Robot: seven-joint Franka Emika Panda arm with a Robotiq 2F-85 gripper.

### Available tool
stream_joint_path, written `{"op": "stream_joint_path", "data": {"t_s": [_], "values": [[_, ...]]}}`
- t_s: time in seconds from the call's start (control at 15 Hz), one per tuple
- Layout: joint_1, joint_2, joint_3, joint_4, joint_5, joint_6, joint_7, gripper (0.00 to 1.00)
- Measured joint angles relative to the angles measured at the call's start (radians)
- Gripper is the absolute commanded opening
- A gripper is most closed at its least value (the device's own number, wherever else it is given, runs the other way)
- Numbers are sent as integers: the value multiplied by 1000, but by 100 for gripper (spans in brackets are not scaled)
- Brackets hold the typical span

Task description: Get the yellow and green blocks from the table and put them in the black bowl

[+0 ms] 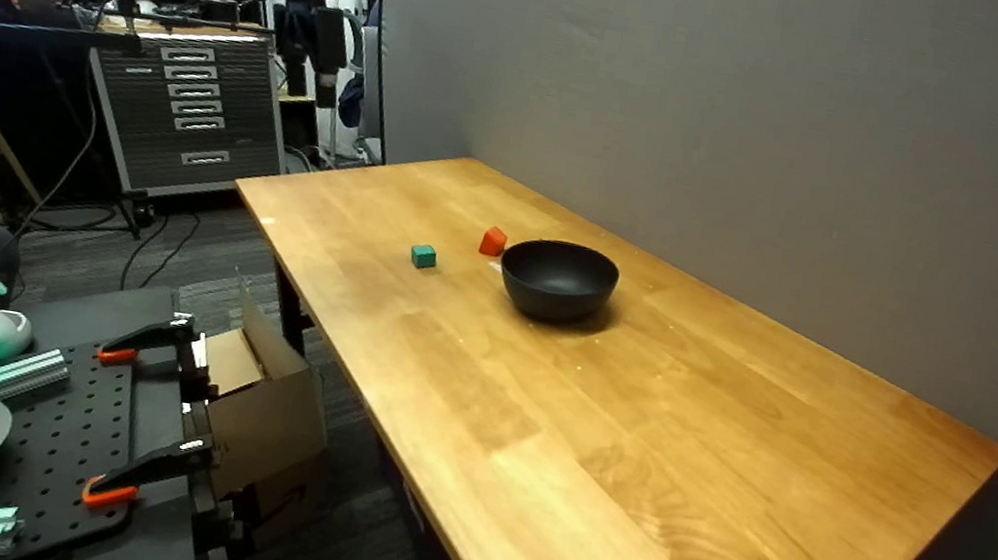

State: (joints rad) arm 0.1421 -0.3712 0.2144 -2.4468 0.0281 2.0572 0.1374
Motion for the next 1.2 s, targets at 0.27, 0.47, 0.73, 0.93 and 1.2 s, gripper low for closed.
{"op": "stream_joint_path", "data": {"t_s": [0.27,0.47,0.73,0.93,1.2], "values": [[-1,204,23,112,-106,139,79,100],[0,388,25,230,-199,196,139,100],[17,624,-8,390,-264,231,179,100],[43,775,-60,502,-265,238,190,100],[64,919,-111,612,-236,237,210,100]]}}
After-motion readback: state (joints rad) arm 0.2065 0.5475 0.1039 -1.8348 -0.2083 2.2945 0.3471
